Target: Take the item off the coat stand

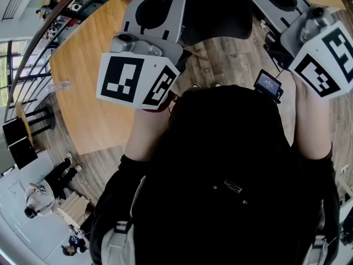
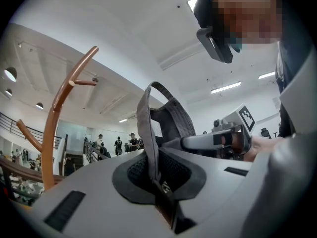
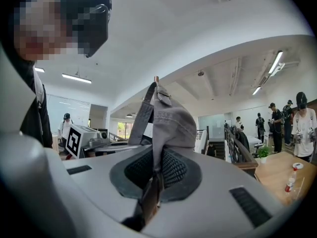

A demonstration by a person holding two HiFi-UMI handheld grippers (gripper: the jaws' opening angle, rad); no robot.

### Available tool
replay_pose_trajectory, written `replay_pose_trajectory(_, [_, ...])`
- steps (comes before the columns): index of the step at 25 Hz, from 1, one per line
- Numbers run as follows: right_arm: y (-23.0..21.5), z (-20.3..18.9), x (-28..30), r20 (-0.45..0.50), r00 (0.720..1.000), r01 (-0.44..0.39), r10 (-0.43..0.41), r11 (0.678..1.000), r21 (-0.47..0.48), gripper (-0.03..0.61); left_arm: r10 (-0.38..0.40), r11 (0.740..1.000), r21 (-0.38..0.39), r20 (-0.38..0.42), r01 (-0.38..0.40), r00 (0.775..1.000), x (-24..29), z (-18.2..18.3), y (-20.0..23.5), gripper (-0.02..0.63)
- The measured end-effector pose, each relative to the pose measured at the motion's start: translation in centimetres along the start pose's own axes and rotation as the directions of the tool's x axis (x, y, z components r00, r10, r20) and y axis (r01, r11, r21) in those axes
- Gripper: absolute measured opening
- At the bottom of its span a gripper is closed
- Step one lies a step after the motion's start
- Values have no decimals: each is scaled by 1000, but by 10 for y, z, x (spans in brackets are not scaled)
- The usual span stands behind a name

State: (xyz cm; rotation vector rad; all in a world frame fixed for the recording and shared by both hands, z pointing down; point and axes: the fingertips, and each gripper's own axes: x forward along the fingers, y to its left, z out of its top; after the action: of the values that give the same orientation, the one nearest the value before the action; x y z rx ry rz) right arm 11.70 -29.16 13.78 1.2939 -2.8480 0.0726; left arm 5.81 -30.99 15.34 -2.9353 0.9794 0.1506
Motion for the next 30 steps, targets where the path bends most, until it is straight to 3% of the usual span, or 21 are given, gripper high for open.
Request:
replay_pose_trajectory(5, [-14,-5,-15,13,999,45,-45,999,20,28,-66,998,-7,-13,66,998,18,-7,-11,23])
replay_pose_trajectory(14, [-22,-28,-21,-45,996,78,-76,995,60,26,-137,987,-89,-65,131,988,33,-33,-13,23])
replay_pose_trajectory(21, [-25,-44,-22,-83,994,74,-64,990,122,26,-152,982,-131,-128,135,980,33,-51,-16,23])
replay_pose_trajectory(30, [-24,-47,-21,-91,995,57,-45,989,135,26,-159,982,-128,-157,140,975,31,-54,-18,23])
